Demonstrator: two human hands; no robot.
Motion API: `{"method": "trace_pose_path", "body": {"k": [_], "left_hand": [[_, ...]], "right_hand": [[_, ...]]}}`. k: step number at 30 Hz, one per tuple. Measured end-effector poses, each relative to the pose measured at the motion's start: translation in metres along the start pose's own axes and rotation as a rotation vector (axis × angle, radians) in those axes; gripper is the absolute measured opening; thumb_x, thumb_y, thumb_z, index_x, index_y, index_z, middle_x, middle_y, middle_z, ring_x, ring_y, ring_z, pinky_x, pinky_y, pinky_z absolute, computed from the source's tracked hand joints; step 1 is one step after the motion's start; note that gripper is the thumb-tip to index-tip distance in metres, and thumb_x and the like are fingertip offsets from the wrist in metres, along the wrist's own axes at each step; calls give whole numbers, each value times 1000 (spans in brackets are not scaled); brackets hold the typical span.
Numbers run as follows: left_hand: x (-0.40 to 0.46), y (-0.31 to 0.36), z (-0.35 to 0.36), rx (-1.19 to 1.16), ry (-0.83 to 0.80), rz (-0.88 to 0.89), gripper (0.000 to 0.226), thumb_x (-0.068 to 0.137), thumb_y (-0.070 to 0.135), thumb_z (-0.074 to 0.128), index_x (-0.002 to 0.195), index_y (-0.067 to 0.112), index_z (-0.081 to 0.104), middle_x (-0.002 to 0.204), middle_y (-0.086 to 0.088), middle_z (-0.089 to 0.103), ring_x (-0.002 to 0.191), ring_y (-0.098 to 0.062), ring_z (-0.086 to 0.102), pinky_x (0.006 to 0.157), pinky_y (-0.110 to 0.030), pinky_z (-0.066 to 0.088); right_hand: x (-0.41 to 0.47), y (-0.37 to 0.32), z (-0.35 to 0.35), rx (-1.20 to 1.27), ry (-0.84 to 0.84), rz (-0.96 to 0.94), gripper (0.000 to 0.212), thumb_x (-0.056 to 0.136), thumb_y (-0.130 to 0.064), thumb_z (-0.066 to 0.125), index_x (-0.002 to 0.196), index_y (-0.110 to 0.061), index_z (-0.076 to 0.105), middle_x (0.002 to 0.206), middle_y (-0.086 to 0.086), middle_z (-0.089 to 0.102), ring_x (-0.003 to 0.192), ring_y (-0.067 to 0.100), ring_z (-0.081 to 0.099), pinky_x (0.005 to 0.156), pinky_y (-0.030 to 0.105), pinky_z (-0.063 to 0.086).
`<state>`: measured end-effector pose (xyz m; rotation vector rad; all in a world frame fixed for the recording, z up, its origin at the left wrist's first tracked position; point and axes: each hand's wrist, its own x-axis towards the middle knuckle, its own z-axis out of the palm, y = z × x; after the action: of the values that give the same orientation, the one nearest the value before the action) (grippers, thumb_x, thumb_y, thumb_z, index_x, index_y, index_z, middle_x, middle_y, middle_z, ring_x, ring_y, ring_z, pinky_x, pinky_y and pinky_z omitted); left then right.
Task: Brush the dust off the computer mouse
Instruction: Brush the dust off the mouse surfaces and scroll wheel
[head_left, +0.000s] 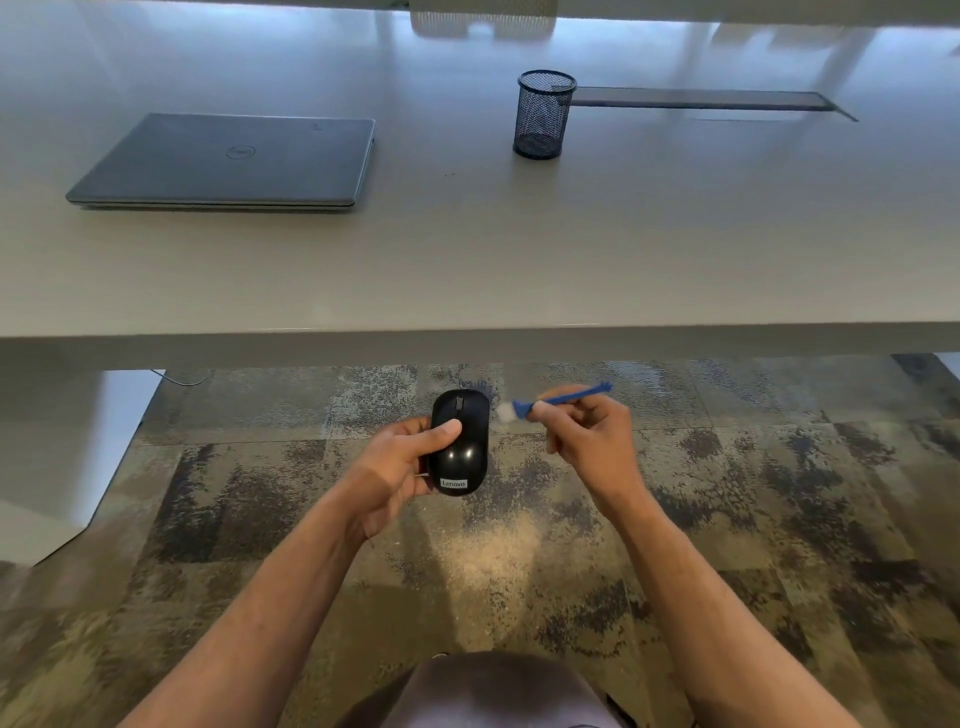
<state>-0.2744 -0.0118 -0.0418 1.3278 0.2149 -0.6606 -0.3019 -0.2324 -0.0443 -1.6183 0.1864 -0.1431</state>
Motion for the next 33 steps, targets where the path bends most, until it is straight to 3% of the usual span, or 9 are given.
{"method": "trace_pose_path", "body": {"k": [5,8,10,15,20,23,28,33], "left_hand": [[3,9,1,-87,28,-4,40,76,21,68,105,-4,60,93,-17,73,84,-28,71,68,-39,61],[4,12,1,-96,32,2,43,75,22,68,107,-6,60,94,-19,73,84,-30,72,65,-38,60],[5,13,1,-88,29,3,48,75,23,69,111,-8,59,99,-21,72,86,-31,71,67,-40,60],[2,11,1,-75,-1,5,51,76,24,68,115,-8,58,103,-21,71,87,-30,70,74,-42,60],[-2,11,3,-68,-43,-7,53,76,23,69,117,-9,57,108,-24,69,92,-32,69,77,-44,60],[-4,11,1,-82,-30,-2,54,76,22,69,118,-9,56,109,-24,69,93,-32,69,77,-45,59],[-2,14,-1,-104,25,25,52,76,23,69,116,-8,57,102,-20,71,89,-30,71,69,-40,61],[-1,18,0,-103,35,46,49,75,25,69,112,-6,60,102,-21,71,88,-31,71,69,-38,61]], "right_hand": [[-20,-7,-4,41,-194,-108,9,88,8,66,84,1,70,59,5,60,48,8,54,49,14,44],[-25,-4,-3,36,-260,-155,12,87,7,69,87,-5,72,61,18,62,50,15,58,53,20,52],[-23,-1,-3,30,-252,-162,10,87,4,71,90,-6,74,64,23,63,52,20,59,56,25,54],[-12,-1,2,-7,-176,-137,8,89,-3,71,94,-8,75,64,1,68,53,14,60,55,21,51],[8,-3,8,-53,-15,-82,6,89,-13,73,93,-18,74,69,-3,71,56,12,62,59,22,54],[13,-4,8,-14,30,-68,7,89,-11,73,96,-10,73,68,-4,71,55,11,60,56,19,51],[1,-4,11,72,-91,-56,8,90,-3,70,97,-2,72,65,-5,70,50,10,57,49,14,45],[-20,4,9,63,-236,-55,9,90,4,66,97,0,71,62,-5,68,49,6,58,51,12,45]]}}
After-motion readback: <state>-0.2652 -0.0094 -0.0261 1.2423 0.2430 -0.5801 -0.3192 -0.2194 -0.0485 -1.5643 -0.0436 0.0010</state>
